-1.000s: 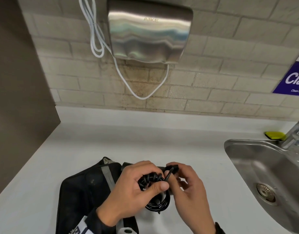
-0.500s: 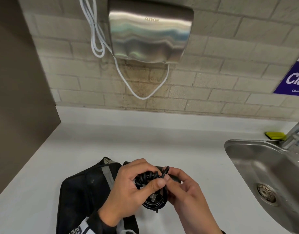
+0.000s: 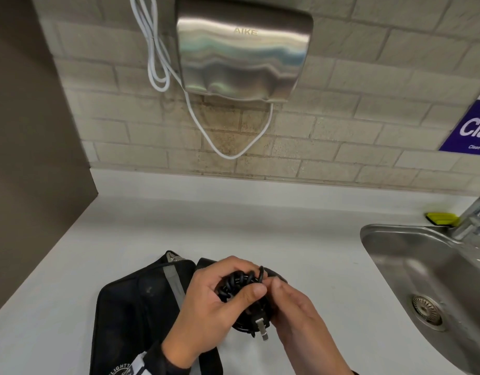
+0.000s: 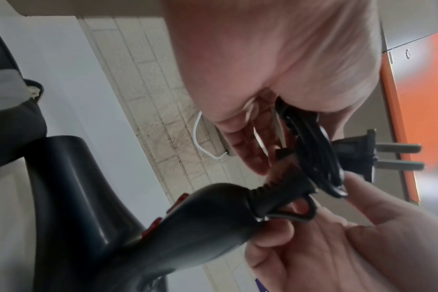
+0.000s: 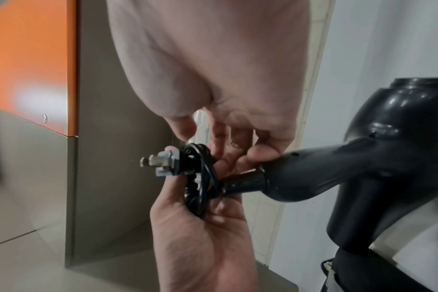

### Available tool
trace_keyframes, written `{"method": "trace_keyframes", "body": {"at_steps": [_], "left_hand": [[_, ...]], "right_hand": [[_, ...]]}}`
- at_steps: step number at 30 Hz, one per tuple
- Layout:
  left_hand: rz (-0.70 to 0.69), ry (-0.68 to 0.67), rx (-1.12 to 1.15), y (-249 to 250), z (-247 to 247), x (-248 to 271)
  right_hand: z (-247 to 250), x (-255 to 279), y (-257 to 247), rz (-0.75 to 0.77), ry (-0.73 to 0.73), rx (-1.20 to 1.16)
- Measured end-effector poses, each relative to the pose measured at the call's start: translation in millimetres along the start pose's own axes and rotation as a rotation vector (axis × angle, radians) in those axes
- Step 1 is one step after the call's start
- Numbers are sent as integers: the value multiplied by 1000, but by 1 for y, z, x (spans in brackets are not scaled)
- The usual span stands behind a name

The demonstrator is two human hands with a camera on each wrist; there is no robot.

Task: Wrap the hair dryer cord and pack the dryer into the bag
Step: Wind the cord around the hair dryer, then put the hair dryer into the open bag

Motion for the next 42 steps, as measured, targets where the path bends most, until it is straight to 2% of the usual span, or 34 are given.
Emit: {"method": "trace_keyframes", "body": {"at_steps": [6, 9, 13, 15, 17, 19, 20, 21, 23, 25, 28, 30, 32, 35, 39, 42], "left_hand": [[54, 54, 41, 3, 1, -1], [61, 7, -14, 3, 1, 0], [45, -115, -83, 2, 4, -2], [35, -163, -110, 4, 6, -2], [26, -195, -129, 5, 7, -1], [35, -216, -132, 8, 7, 1], [41, -235, -123, 10, 7, 2], [40, -258, -116, 12, 6, 3], [40, -323, -120, 16, 4, 5], [54, -404, -135, 19, 2, 8], [110, -509, -143, 27, 0, 12], [170, -564, -124, 29, 1, 17], [203, -610, -157, 29, 6, 21], [236, -658, -212, 28, 18, 26], [307, -492, -378, 21, 55, 31], [327, -524, -592, -7, 98, 36]], "right_hand": [[1, 3, -1, 71, -100, 51], [6, 2, 1, 58, -116, 43], [14, 8, 5, 10, -207, 39], [14, 13, 9, -1, -177, 12], [19, 12, 17, -17, -10, -49], [30, 8, 31, -178, 245, -121], [35, 6, 39, -292, 324, -149], [37, 5, 48, -397, 337, -169], [33, 5, 58, -576, 267, -259], [29, 3, 57, -621, 237, -363], [27, -4, 55, -580, 182, -510], [23, -10, 55, -526, 202, -445], [20, -14, 55, -554, 231, -388], [31, -16, 58, -491, 286, -417], [46, -12, 44, -288, 341, -415], [54, -6, 27, -151, 366, -430]]}}
Point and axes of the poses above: each hand's wrist, its own x-axis away from the middle knuckle, its own z-axis out of the back of the hand, y = z × x, the point moved 1 cm from there along -x, towards the middle knuckle, and after that the axes turned 6 degrees about -x, right-handed, at the moved point
